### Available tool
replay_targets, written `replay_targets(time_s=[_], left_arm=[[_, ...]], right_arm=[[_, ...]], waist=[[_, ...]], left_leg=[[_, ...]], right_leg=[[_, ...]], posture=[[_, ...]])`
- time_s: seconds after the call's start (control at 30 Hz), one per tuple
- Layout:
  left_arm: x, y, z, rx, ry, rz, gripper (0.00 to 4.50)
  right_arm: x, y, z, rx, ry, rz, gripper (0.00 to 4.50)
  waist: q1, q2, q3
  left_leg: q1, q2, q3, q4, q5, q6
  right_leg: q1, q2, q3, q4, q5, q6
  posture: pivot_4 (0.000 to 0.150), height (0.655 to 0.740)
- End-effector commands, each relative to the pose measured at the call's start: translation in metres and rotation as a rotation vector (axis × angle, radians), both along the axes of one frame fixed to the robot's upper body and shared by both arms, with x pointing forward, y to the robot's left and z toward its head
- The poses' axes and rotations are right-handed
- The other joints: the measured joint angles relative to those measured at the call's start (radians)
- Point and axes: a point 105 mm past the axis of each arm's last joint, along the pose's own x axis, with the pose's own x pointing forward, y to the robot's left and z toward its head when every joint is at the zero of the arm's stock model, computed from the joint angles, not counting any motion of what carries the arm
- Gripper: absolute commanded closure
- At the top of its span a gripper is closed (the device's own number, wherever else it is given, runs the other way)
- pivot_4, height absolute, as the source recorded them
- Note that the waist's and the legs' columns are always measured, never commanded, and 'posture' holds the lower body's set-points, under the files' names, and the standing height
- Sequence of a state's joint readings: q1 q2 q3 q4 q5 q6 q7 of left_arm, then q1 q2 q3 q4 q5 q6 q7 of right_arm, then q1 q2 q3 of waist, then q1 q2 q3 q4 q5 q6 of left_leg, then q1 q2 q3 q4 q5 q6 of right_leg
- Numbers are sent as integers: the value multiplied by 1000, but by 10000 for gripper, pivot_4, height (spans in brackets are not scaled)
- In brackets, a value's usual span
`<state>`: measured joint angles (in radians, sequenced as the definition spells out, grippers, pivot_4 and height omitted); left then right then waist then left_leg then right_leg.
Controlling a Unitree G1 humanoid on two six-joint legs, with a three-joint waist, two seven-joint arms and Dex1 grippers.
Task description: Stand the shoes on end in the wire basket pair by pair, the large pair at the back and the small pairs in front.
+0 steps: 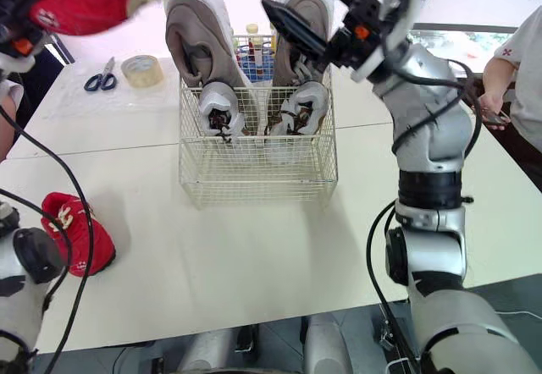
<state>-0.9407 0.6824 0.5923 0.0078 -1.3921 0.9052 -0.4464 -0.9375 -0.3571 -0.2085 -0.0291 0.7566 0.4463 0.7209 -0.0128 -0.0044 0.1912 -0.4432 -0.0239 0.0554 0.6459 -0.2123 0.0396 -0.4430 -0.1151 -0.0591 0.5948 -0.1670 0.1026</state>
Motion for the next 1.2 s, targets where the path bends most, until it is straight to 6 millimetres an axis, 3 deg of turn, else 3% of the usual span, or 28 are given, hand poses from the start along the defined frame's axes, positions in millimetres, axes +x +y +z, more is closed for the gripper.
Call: replay_targets(time_s=[0.03, 0.17, 0.27, 0.43, 0.93, 1.2], left_arm=[[-15, -13, 21, -92, -121, 23, 39630], [-1, -33, 21, -157, -116, 6, 39630], [2, -47, 18, -165, -118, -14, 39630], [-2, -62, 8, -154, -107, -70, 39630], [-20, -66, 9, -200, -137, -158, 39630], [-14, -79, -14, -125, -60, -194, 39630]], right_arm=[[-34, 20, 19, 347, 178, 322, 516], [-42, 62, 18, 424, 274, 431, 516], [-53, 73, 29, 412, 225, 471, 516], [-57, 72, 39, 366, 160, 466, 516], [-34, 70, 42, 365, 125, 302, 516], [-55, 68, 57, 436, 106, 405, 516]], waist=[[-5, 0, 0], [-3, 1, 0], [0, 0, 0], [1, 0, 0], [1, 0, 0], [-1, 0, 0]], left_leg=[[0, 0, 0, -1, 0, -1], [0, 1, 0, -2, 1, -2], [0, 0, 2, 0, 2, 2], [-1, -1, 2, 3, 0, 6], [0, 1, 2, 3, 0, 6], [0, 1, 2, 3, 0, 6]], right_leg=[[0, 0, 0, 0, 1, 0], [-1, 2, 0, 1, 2, -1], [-1, 4, -1, 0, 2, -1], [2, 4, -1, -2, 2, -1], [1, 7, -1, -1, 1, -1], [1, 7, -1, -1, 0, -3]], posture=[[1500, 7400], [1500, 7400], [1500, 7400], [1500, 7400], [1500, 7400], [1500, 7400]])
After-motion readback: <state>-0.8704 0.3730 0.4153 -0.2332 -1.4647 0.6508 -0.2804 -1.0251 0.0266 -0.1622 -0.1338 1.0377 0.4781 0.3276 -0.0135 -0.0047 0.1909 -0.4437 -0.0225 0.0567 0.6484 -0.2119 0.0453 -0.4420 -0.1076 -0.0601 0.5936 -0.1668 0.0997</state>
